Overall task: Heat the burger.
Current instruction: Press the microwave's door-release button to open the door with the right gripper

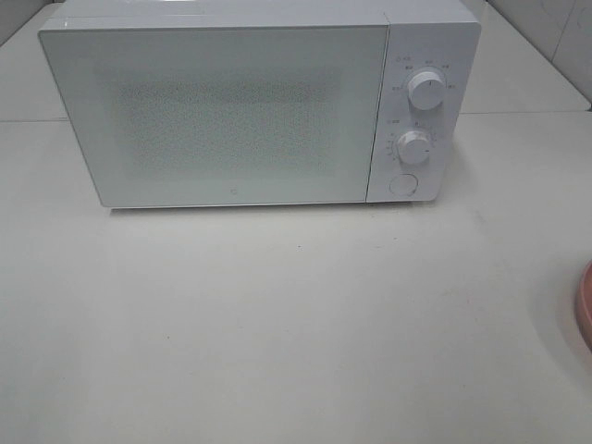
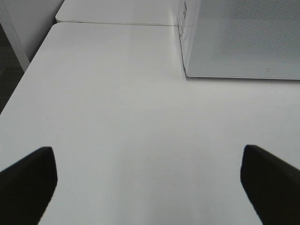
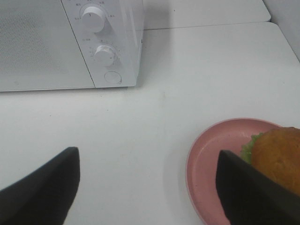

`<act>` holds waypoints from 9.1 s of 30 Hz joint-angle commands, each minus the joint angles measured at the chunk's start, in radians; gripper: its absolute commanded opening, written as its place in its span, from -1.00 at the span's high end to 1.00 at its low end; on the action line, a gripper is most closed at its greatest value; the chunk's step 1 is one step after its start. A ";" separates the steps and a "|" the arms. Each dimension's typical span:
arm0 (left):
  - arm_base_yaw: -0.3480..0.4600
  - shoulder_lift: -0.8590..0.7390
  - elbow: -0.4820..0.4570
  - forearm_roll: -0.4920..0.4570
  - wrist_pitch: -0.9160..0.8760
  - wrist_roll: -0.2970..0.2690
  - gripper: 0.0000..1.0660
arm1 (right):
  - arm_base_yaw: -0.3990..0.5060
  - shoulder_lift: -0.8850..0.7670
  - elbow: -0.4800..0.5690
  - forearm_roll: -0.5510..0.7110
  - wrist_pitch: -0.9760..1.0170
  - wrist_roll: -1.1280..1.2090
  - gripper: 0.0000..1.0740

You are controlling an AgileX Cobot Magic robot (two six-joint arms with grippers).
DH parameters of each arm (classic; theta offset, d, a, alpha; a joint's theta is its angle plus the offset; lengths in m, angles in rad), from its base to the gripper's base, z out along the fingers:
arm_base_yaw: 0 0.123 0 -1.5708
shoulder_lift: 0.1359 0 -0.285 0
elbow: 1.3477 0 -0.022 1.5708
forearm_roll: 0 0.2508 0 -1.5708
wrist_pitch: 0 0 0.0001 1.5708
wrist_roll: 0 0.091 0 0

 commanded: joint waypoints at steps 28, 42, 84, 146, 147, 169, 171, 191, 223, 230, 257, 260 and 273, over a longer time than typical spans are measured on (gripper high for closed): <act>-0.005 -0.027 0.005 -0.010 -0.012 0.001 -0.89 | -0.005 0.379 -0.009 -0.008 -0.478 0.000 -0.31; -0.005 -0.027 0.005 -0.010 -0.012 0.001 -0.89 | -0.005 0.565 -0.009 -0.008 -0.694 0.000 -0.52; -0.005 -0.027 0.005 -0.010 -0.012 0.001 -0.89 | 0.331 1.050 0.212 0.135 -1.331 0.725 0.04; -0.005 -0.027 0.005 -0.010 -0.012 0.001 -0.89 | 0.483 1.591 -0.012 0.579 -1.667 1.196 1.00; -0.005 -0.027 0.005 -0.010 -0.012 0.001 -0.89 | 0.483 1.591 -0.012 0.579 -1.667 1.196 1.00; -0.005 -0.027 0.005 -0.010 -0.012 0.001 -0.89 | 0.422 1.713 -0.112 0.572 -1.664 1.211 1.00; -0.005 -0.027 0.005 -0.010 -0.012 0.001 -0.89 | 0.422 1.716 -0.114 0.572 -1.664 1.211 1.00; -0.005 -0.027 0.005 -0.010 -0.012 0.001 -0.89 | 0.376 1.777 -0.215 0.530 -1.661 1.212 1.00; -0.005 -0.027 0.005 -0.010 -0.012 0.001 -0.89 | 0.376 1.817 -0.262 0.525 -1.786 1.203 1.00; -0.005 -0.027 0.005 -0.010 -0.012 0.001 -0.89 | 0.376 1.832 -0.301 0.538 -1.911 1.188 1.00; -0.005 -0.027 0.005 -0.010 -0.012 0.001 -0.89 | 0.352 1.880 -0.408 0.540 -1.927 1.112 1.00; -0.005 -0.027 0.005 -0.010 -0.012 0.001 -0.89 | 0.356 1.878 -0.404 0.536 -1.906 1.113 1.00; -0.005 -0.027 0.005 -0.010 -0.012 0.001 -0.89 | 0.371 1.858 -0.380 0.517 -1.795 1.113 1.00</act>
